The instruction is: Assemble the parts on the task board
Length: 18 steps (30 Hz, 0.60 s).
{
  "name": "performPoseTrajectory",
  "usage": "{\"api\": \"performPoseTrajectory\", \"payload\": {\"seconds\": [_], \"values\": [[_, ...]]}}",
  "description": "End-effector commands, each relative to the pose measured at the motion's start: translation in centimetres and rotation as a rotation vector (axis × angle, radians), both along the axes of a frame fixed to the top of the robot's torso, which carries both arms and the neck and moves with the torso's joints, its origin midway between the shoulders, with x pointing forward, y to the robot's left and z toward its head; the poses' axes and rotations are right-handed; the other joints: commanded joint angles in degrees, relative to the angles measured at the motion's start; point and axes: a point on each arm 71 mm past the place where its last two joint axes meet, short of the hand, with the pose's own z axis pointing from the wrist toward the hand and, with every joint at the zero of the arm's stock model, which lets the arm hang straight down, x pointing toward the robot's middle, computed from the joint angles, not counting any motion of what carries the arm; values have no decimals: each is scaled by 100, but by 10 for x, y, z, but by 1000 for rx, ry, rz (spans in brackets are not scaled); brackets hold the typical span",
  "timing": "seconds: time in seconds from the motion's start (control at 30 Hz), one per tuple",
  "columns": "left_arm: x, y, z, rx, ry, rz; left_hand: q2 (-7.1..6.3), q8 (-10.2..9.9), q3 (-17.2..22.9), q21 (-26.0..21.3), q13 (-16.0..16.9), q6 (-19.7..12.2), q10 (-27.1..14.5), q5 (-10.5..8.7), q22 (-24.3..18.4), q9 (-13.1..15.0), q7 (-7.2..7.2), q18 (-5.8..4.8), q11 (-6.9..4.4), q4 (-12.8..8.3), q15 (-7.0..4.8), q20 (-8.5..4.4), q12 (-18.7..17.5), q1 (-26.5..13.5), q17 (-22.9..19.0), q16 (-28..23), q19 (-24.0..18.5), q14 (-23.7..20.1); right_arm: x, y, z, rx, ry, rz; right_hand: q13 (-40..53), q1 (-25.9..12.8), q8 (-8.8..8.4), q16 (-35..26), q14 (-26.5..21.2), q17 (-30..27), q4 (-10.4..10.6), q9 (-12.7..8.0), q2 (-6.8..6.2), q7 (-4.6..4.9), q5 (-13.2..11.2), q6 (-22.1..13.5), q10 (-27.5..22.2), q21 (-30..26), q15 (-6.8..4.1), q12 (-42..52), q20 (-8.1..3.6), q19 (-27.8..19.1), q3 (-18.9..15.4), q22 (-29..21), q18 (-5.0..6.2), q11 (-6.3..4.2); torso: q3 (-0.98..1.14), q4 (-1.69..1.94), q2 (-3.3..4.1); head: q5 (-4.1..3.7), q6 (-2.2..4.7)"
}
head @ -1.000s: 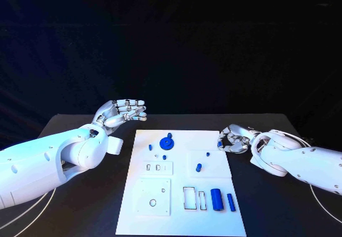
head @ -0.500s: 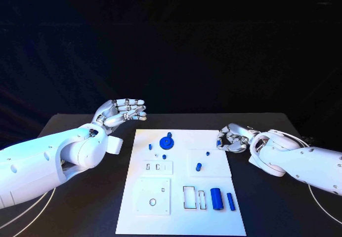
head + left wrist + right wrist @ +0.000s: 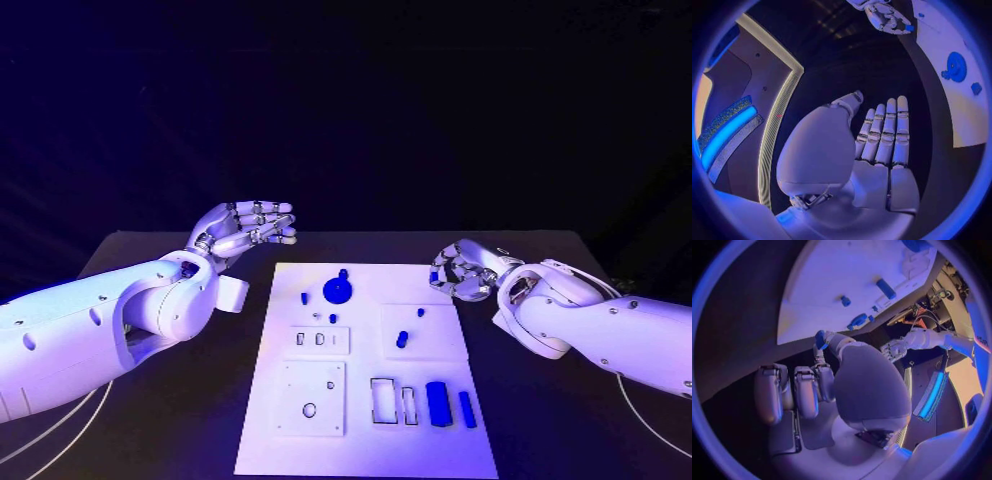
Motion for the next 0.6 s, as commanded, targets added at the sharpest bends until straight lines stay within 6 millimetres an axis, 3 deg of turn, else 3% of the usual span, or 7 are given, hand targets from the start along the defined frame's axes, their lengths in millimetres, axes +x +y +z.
{"api": "performPoseTrajectory", "payload": {"seconds": [0.03,0.23,0.43,0.6], "values": [[0,-3,1,-10,-2,-16,65,25,8,20,-2,7,-13,-18,6,4,281,64,-24,-39,-28,1,12,-4,5,-17,-3,2,-6,20,7,15,-17,-33,585,-36,101,22,607,1506,3,65,51,-3,11,6,-4,31,-36,0,-33,232,49,1044,-98,-16,-2,9,5,30,4],[0,-6,0,-11,1,-21,65,25,8,20,-2,7,-13,-18,6,4,281,64,-24,-39,-28,1,12,-4,5,-17,-3,2,-22,65,12,32,6,37,556,-82,121,22,607,1506,-10,70,14,-1,6,-17,-33,8,-34,-25,-34,219,57,1028,-92,-14,-3,37,13,72,-10],[1,-8,0,-12,2,-24,65,25,8,20,-2,7,-13,-18,6,4,281,64,-24,-39,-28,1,12,-4,5,-17,-3,2,-38,105,13,21,14,110,546,-95,127,22,607,1506,-11,72,7,0,5,-20,-43,-6,-34,-34,-34,211,58,1018,-89,-13,-4,14,13,130,-36],[1,-9,0,-13,3,-27,65,25,8,20,-2,7,-13,-18,6,4,281,64,-24,-39,-28,1,12,-4,5,-17,-3,2,-48,129,6,5,26,156,550,-92,137,22,607,1506,-29,75,-1,-2,7,-23,-40,-10,-34,-32,-34,209,69,1015,-88,-15,-5,23,13,138,-40]]}}
